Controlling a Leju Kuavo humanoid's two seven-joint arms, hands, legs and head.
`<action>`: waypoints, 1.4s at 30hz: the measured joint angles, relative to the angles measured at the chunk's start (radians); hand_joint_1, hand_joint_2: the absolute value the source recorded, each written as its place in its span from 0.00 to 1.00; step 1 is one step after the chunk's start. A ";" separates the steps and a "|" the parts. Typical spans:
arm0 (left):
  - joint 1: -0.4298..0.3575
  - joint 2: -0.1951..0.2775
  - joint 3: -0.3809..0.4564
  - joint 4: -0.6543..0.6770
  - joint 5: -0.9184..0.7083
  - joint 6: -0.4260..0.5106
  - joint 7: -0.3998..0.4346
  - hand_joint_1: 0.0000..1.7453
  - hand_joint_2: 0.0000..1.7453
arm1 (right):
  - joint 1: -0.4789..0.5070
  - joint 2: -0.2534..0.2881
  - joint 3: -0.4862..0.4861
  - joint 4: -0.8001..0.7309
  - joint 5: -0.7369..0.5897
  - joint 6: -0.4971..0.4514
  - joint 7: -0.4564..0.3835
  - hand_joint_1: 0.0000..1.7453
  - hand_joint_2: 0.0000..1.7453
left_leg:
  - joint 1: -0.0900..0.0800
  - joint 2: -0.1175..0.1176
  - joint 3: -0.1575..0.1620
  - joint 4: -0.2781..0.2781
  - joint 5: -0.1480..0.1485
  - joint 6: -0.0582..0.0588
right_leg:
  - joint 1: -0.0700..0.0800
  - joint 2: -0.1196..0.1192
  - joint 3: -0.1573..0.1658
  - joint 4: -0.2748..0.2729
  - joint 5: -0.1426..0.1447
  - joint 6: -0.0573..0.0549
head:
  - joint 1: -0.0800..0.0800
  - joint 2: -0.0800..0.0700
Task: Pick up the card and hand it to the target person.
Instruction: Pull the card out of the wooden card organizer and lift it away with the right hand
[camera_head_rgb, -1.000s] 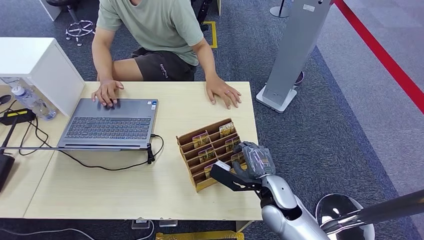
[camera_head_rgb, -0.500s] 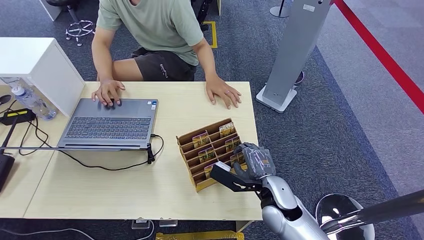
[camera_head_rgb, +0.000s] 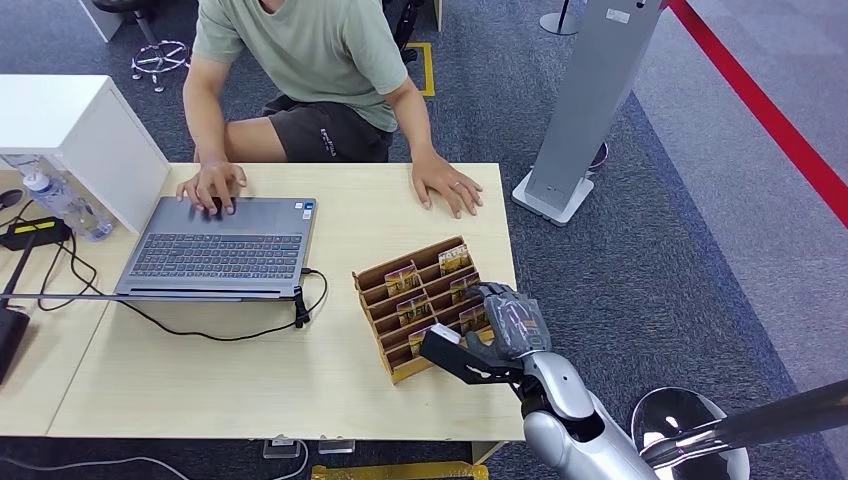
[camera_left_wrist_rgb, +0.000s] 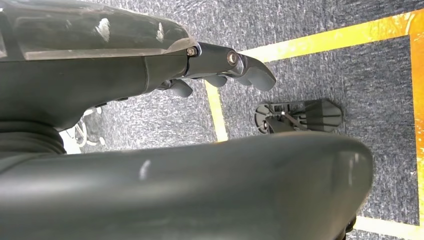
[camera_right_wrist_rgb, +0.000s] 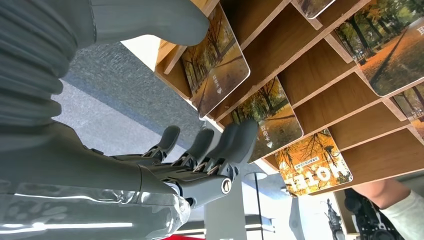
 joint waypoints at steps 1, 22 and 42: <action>0.000 0.000 0.000 0.000 0.000 0.000 0.000 0.00 0.00 | 0.000 0.000 0.000 0.000 0.000 0.001 0.000 0.37 1.00 | 0.000 0.000 0.000 0.000 0.000 0.000 | 0.000 0.000 0.000 0.000 0.000 0.000 | 0.000 0.000; 0.000 0.000 0.000 0.000 0.000 0.000 0.003 0.00 0.00 | 0.000 0.004 0.000 0.000 0.000 0.004 0.000 0.68 1.00 | 0.000 0.000 0.000 0.000 0.000 0.000 | 0.000 0.000 0.000 0.000 0.000 0.000 | 0.000 0.000; 0.000 -0.002 0.000 0.000 0.003 -0.003 0.003 0.00 0.00 | -0.004 0.005 0.000 0.000 -0.002 0.007 0.000 0.85 1.00 | 0.000 0.000 0.000 0.000 0.000 0.000 | 0.000 0.000 0.000 0.000 0.000 0.000 | 0.000 0.000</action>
